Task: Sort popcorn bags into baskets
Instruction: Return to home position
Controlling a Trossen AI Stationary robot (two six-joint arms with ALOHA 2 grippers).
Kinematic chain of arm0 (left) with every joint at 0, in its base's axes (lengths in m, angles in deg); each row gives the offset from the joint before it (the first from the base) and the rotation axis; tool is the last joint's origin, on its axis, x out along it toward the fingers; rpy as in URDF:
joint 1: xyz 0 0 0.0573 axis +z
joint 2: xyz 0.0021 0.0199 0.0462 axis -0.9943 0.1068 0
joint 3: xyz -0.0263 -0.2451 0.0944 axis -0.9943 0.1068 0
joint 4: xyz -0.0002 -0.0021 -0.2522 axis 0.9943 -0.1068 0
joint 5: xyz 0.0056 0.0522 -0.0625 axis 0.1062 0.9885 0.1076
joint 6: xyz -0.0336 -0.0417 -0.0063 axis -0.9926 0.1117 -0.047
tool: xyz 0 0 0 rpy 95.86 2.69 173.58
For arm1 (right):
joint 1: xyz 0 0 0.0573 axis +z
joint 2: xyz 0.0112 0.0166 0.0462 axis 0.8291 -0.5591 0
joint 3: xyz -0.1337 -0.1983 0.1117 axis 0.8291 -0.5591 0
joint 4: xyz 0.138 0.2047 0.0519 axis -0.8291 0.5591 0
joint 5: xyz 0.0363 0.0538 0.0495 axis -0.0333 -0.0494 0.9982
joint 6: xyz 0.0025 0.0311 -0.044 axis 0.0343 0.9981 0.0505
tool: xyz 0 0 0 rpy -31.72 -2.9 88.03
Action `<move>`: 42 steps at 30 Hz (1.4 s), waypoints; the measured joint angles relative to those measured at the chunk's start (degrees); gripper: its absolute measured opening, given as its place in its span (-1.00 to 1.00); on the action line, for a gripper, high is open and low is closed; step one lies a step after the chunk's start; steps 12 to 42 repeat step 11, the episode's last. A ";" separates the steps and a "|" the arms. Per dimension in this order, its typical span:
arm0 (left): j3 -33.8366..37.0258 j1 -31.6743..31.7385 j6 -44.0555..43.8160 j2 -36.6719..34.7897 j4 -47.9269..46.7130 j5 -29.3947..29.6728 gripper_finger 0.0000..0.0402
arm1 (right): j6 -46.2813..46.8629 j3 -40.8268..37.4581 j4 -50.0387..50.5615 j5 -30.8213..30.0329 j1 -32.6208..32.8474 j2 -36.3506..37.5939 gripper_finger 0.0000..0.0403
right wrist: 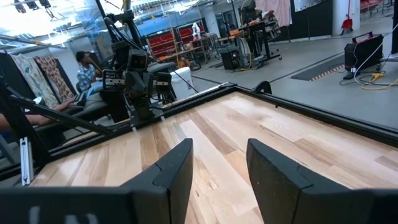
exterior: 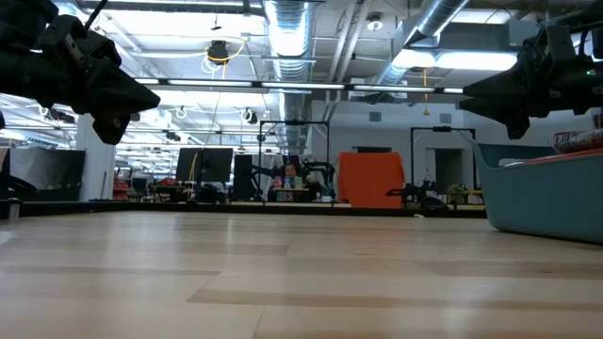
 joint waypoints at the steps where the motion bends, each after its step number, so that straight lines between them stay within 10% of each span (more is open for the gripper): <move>1: 0.00 0.00 0.00 0.00 0.00 0.00 -1.00 | 0.01 0.00 0.01 0.00 0.00 -0.01 -0.14; 42: 0.00 0.00 0.00 0.00 0.00 0.00 -1.00 | 0.02 0.00 0.00 0.01 0.01 0.00 -0.10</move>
